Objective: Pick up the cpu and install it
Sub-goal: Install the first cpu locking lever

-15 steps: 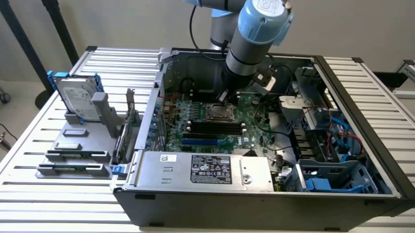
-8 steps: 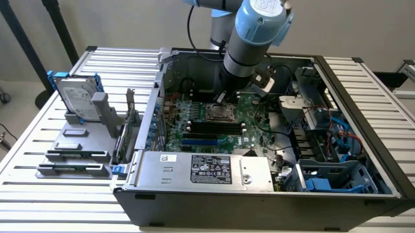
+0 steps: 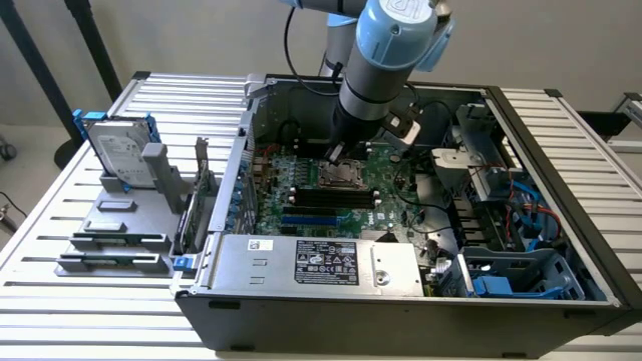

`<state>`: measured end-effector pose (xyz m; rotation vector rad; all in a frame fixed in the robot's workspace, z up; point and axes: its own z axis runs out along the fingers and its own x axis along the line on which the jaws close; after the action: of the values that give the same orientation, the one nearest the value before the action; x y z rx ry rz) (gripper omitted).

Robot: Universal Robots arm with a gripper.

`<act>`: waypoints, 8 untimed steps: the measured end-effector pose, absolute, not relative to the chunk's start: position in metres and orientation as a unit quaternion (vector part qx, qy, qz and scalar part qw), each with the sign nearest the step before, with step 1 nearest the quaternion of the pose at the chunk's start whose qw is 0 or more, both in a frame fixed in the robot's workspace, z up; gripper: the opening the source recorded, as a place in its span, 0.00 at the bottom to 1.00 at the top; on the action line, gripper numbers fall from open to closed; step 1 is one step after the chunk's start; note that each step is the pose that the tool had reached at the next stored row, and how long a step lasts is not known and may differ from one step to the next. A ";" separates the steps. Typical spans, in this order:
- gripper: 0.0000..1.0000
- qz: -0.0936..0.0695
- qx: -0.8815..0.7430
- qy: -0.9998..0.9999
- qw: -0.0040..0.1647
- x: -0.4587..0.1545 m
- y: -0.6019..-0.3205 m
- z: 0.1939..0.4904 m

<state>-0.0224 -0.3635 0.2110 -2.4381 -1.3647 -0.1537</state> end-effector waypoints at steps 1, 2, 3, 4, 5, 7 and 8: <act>0.11 -0.054 -0.858 -0.481 0.171 -0.023 -0.365 0.212; 0.11 -0.054 -0.858 -0.481 0.171 -0.024 -0.366 0.213; 0.11 -0.054 -0.858 -0.481 0.171 -0.025 -0.368 0.214; 0.11 -0.054 -0.858 -0.481 0.171 -0.026 -0.369 0.216; 0.11 -0.054 -0.858 -0.481 0.171 -0.027 -0.371 0.217; 0.11 -0.054 -0.858 -0.481 0.171 -0.029 -0.373 0.219; 0.11 -0.054 -0.858 -0.481 0.171 -0.030 -0.375 0.220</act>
<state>-0.0297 -0.3749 0.2203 -2.4381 -1.3647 -0.1537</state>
